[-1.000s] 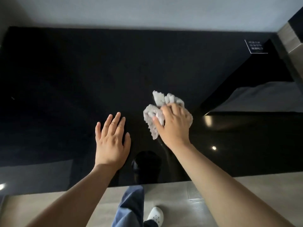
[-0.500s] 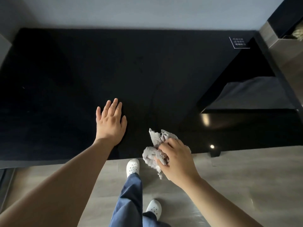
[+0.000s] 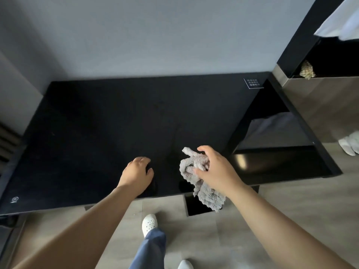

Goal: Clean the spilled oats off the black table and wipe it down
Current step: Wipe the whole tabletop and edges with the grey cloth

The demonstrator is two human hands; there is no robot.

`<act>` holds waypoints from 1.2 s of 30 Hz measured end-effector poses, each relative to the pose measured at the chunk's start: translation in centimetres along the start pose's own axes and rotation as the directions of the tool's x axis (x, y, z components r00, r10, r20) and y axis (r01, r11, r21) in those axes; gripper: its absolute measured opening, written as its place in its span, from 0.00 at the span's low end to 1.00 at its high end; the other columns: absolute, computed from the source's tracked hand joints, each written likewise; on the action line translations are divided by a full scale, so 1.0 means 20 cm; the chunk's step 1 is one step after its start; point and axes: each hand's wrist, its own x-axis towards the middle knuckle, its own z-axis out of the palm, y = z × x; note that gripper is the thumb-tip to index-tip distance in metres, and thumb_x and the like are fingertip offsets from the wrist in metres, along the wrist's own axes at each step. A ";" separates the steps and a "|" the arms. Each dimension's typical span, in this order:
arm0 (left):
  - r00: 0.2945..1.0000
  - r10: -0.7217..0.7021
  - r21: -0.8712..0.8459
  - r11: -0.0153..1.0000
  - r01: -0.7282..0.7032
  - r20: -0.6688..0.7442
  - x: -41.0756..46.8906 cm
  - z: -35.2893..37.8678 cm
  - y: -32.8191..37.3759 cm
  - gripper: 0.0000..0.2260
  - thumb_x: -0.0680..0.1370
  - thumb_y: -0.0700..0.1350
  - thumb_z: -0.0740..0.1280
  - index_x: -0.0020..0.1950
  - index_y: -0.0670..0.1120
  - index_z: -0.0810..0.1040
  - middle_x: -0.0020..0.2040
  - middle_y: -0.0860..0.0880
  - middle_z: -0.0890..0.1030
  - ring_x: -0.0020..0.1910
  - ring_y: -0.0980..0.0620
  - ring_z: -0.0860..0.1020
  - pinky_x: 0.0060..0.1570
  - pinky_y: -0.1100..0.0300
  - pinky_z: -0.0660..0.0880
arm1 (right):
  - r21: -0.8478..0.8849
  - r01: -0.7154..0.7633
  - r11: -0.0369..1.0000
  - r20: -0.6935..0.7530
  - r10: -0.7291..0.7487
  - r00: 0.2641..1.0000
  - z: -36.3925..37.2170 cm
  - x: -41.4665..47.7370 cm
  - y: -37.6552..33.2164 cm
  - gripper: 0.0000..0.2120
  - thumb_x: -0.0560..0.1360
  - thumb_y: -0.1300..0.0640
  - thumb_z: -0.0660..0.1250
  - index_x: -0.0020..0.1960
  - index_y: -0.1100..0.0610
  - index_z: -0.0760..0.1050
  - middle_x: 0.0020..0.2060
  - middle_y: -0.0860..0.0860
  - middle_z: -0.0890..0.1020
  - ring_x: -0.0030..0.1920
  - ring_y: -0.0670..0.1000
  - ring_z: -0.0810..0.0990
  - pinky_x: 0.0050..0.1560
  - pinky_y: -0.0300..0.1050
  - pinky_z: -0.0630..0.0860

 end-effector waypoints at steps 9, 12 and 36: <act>0.998 -0.057 -0.006 0.998 0.057 -0.022 0.20 -0.27 -0.19 0.19 0.79 0.47 0.62 0.69 0.45 0.71 0.69 0.48 0.72 0.66 0.48 0.71 0.62 0.56 0.70 | 0.113 -0.047 0.992 -0.042 0.052 0.998 0.01 0.39 -0.21 0.19 0.75 0.55 0.67 0.64 0.45 0.69 0.58 0.43 0.71 0.51 0.44 0.73 0.46 0.39 0.68; 0.998 -0.064 -0.007 0.998 0.064 -0.022 0.34 -0.34 -0.30 0.20 0.79 0.48 0.62 0.70 0.45 0.70 0.69 0.49 0.71 0.66 0.49 0.70 0.63 0.56 0.70 | 0.154 -0.063 0.986 -0.064 0.074 0.995 0.05 0.63 -0.29 0.20 0.75 0.58 0.65 0.65 0.45 0.68 0.58 0.44 0.70 0.51 0.43 0.71 0.44 0.34 0.67; 0.981 0.105 0.275 0.960 -0.057 -0.162 1.52 -0.30 -0.78 0.31 0.77 0.63 0.49 0.75 0.48 0.61 0.77 0.47 0.59 0.77 0.45 0.52 0.74 0.43 0.47 | -0.279 0.013 0.960 -0.333 -0.109 0.936 0.40 2.48 -0.39 0.24 0.72 0.64 0.69 0.65 0.50 0.70 0.66 0.50 0.70 0.67 0.55 0.69 0.59 0.59 0.73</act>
